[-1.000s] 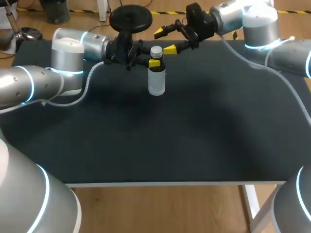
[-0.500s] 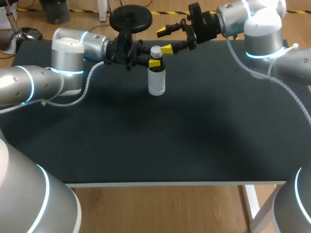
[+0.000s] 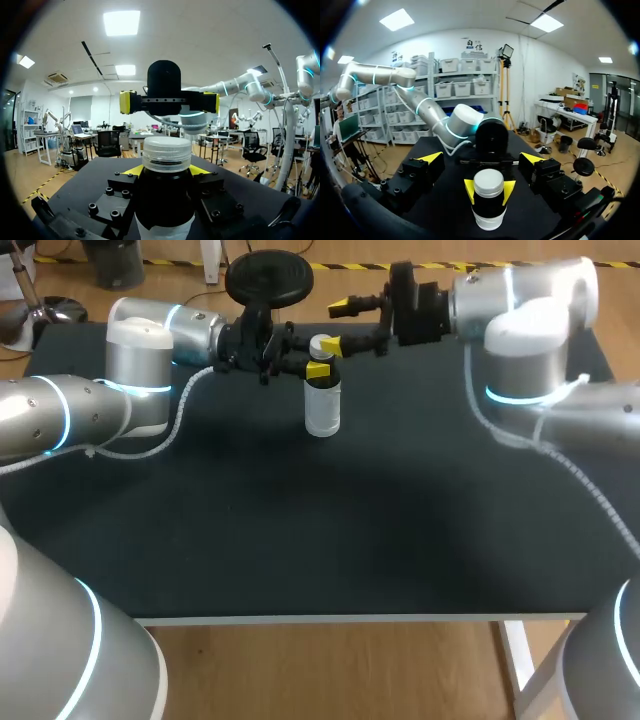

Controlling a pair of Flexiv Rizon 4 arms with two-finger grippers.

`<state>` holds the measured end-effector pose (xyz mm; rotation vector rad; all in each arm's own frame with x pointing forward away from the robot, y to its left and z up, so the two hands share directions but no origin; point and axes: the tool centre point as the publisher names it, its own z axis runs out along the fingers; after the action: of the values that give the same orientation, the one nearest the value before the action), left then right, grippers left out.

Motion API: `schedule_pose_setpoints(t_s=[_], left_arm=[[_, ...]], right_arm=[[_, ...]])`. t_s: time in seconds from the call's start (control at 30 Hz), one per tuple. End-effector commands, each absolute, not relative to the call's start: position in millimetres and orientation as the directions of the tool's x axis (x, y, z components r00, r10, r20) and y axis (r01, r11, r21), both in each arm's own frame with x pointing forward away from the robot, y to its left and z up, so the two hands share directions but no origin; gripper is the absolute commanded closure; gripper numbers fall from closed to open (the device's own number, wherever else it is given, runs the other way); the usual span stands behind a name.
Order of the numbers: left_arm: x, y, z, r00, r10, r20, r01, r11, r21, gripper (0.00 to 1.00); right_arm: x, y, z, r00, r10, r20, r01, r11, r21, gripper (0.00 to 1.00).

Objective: Unscrew the bottle cap

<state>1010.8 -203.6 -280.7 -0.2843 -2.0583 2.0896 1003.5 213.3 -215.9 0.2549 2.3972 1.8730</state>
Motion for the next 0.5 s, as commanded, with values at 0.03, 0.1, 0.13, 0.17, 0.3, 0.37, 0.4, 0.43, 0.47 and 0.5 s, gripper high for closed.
schedule_pose_setpoints(t_s=[0.03, 0.1, 0.13, 0.17, 0.3, 0.37, 0.4, 0.43, 0.47, 0.5], left_arm=[[1013.8, -204.1, -281.9, -0.961, 0.277, 0.000, -0.005, -0.016, -1.000, 1.00], [1013.8, -204.1, -281.9, -0.961, 0.277, 0.000, -0.005, -0.016, -1.000, 1.00], [1013.8, -204.1, -281.9, -0.961, 0.277, 0.000, -0.005, -0.016, -1.000, 1.00], [1013.8, -204.1, -281.9, -0.961, 0.277, 0.000, -0.005, -0.016, -1.000, 1.00], [1013.8, -204.1, -281.9, -0.961, 0.277, 0.000, -0.005, -0.016, -1.000, 1.00], [1013.8, -204.1, -281.9, -0.961, 0.277, 0.000, -0.005, -0.016, -1.000, 1.00], [1013.8, -204.1, -281.9, -0.961, 0.277, 0.000, -0.005, -0.016, -1.000, 1.00], [1013.8, -204.1, -281.9, -0.961, 0.277, 0.000, -0.005, -0.016, -1.000, 1.00], [1013.8, -204.1, -281.9, -0.961, 0.277, 0.000, -0.005, -0.016, -1.000, 1.00], [1013.8, -204.1, -281.9, -0.961, 0.277, 0.000, -0.005, -0.016, -1.000, 1.00]], right_arm=[[1002.9, 216.4, -220.9, -0.882, 0.469, -0.039, 0.074, 0.221, 0.972, 0.00], [1004.2, 218.2, -223.3, -0.882, 0.470, -0.033, 0.078, 0.215, 0.974, 0.00], [1004.8, 219.2, -224.3, -0.882, 0.470, -0.031, 0.079, 0.214, 0.974, 0.00], [1005.4, 219.9, -225.1, -0.882, 0.470, -0.030, 0.080, 0.212, 0.974, 0.00], [1008.2, 221.7, -228.0, -0.882, 0.471, -0.021, 0.086, 0.205, 0.975, 0.00], [1009.8, 222.2, -229.1, -0.881, 0.474, -0.018, 0.088, 0.202, 0.975, 0.00], [1010.5, 222.3, -229.5, -0.879, 0.477, -0.015, 0.090, 0.195, 0.977, 0.00], [1011.0, 222.2, -229.8, -0.878, 0.478, -0.014, 0.090, 0.194, 0.977, 0.00], [1011.2, 222.1, -230.0, -0.876, 0.482, -0.014, 0.090, 0.192, 0.977, 0.00], [1011.4, 222.1, -230.2, -0.875, 0.484, -0.014, 0.089, 0.189, 0.978, 0.00]])
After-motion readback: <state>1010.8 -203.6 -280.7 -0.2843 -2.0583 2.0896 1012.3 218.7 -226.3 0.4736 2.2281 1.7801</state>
